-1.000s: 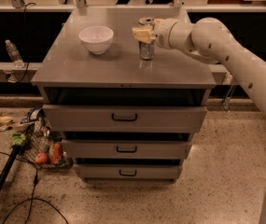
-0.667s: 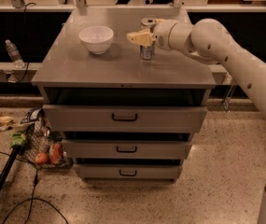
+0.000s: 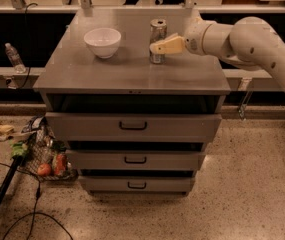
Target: Pick redbull can from white bowl and place on counter
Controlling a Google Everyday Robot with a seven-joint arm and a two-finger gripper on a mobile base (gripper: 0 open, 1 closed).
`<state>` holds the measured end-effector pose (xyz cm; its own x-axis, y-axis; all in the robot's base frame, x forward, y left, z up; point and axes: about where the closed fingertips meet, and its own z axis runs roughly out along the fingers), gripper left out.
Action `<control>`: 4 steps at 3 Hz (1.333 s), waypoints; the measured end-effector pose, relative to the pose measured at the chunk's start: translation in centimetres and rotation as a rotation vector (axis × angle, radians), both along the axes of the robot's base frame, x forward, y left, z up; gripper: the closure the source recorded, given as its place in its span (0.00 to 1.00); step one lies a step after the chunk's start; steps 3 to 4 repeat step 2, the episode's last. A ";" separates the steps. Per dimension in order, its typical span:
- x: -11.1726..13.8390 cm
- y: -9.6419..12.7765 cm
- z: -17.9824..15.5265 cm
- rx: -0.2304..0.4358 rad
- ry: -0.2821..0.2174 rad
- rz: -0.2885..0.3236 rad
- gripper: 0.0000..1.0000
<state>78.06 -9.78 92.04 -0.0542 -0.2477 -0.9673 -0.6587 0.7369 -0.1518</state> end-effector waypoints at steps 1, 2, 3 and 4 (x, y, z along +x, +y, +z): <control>-3.2 -5.3 2.5 -0.051 -0.029 -0.078 0.00; -3.8 -6.4 3.1 -0.057 -0.036 -0.093 0.00; -3.8 -6.4 3.1 -0.057 -0.036 -0.093 0.00; -3.8 -6.4 3.1 -0.057 -0.036 -0.093 0.00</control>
Offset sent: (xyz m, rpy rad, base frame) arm -0.0279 -0.0465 0.0213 -0.0442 -0.0251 -0.0680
